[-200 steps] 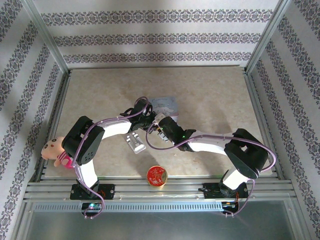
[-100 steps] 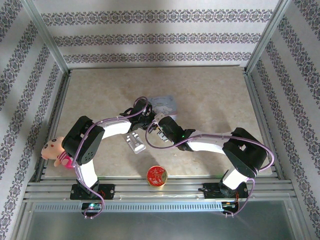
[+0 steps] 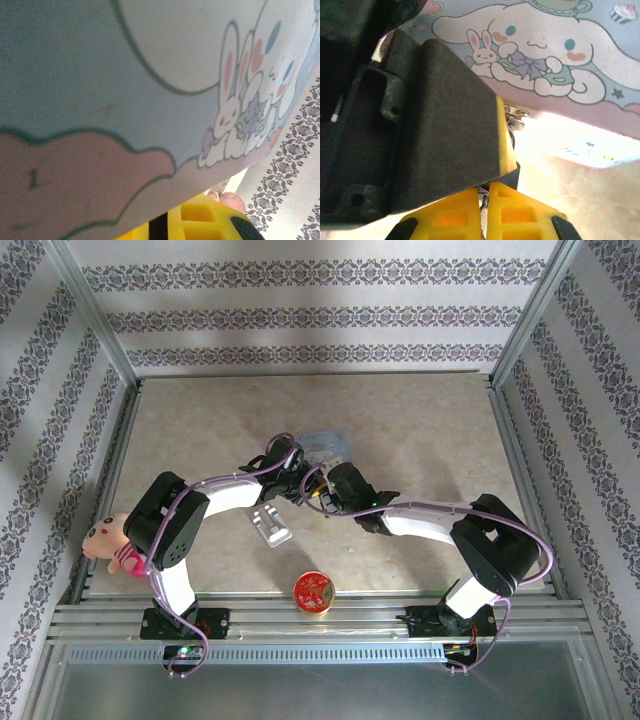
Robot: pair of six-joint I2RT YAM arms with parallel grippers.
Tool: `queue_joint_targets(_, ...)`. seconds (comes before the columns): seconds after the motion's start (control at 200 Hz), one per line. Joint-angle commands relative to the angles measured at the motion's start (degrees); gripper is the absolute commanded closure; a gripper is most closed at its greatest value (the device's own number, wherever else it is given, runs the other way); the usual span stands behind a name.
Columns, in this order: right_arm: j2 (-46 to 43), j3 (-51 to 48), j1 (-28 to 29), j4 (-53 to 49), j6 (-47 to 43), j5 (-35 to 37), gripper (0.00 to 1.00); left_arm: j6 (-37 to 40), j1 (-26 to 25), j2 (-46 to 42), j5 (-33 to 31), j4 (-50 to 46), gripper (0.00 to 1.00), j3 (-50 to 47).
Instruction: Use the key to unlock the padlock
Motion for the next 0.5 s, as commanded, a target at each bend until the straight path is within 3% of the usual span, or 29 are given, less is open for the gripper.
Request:
queue_joint_targets(0.0,0.3,-0.3,-4.5,-2.2,7.9,-2.9,1.00,-1.2,-0.6,0.7,6.8,-4.2,0.95,-1.6)
queue_joint_targets(0.205,-1.4,-0.6,-6.7,-1.5,11.0,-7.5,1.00,-1.3,-0.6,0.8,6.8,-3.9,0.95,-1.8)
queue_joint_targets(0.495,-1.2,-1.4,-7.4,-1.3,11.1,-8.2,1.00,-1.6,-0.6,0.6,6.6,-3.5,0.95,-2.0)
